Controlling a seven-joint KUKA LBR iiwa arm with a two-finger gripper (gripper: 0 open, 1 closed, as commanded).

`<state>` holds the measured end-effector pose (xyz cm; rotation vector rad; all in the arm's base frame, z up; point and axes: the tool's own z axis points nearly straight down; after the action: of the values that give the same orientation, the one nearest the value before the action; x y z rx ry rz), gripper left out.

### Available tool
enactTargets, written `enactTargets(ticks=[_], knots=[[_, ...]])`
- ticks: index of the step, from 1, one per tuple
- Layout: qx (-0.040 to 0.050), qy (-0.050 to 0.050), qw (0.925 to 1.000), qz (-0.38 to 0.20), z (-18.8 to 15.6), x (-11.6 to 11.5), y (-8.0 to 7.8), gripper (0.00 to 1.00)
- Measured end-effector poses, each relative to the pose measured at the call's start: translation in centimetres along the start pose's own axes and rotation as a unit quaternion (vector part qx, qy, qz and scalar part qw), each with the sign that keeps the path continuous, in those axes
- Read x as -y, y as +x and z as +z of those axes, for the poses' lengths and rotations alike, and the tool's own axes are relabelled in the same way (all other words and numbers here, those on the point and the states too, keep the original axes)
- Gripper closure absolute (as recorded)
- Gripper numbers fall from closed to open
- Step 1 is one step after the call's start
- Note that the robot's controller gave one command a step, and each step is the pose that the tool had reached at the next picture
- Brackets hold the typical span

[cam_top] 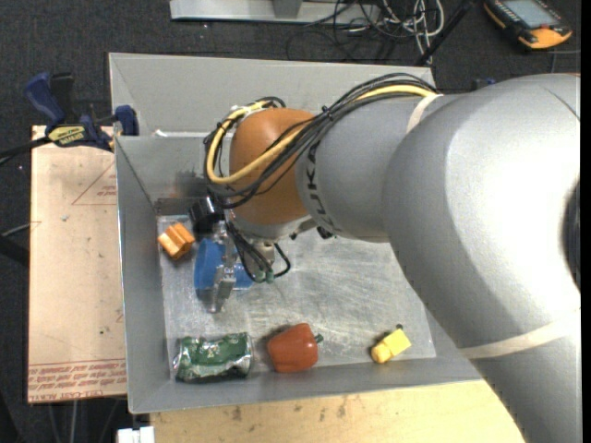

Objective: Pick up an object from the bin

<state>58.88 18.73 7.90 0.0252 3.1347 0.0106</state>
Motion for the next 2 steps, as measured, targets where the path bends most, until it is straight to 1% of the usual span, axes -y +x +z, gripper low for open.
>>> enactTargets(ticks=[1, 2], knots=[[0.0, 0.0, 1.0, 0.0, 0.0, 0.0, 0.0, 1.0], [-0.0022, 0.003, 0.9994, -0.034, -11.3, -0.3, 2.0, 1.0]])
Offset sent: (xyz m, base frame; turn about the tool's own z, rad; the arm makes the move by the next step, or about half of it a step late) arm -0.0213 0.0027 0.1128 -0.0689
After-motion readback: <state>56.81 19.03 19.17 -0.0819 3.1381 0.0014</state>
